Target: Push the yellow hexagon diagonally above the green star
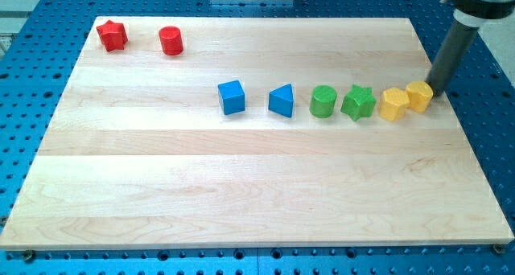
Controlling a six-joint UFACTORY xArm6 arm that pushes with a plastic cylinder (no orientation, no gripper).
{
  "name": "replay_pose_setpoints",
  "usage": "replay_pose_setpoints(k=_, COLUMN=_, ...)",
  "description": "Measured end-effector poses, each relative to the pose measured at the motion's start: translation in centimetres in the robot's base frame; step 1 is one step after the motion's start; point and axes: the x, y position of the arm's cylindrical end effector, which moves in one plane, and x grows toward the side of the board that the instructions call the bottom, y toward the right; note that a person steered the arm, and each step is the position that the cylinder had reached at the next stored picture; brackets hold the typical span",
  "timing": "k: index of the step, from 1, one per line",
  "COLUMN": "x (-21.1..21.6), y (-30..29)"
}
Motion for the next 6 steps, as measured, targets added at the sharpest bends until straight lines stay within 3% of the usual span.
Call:
replay_pose_setpoints(k=1, x=6.5, y=-3.2)
replay_pose_setpoints(k=2, x=4.8, y=-10.3)
replay_pose_setpoints(k=3, x=4.6, y=-10.3)
replay_pose_setpoints(k=4, x=3.4, y=-7.4)
replay_pose_setpoints(k=6, x=-6.0, y=-6.4)
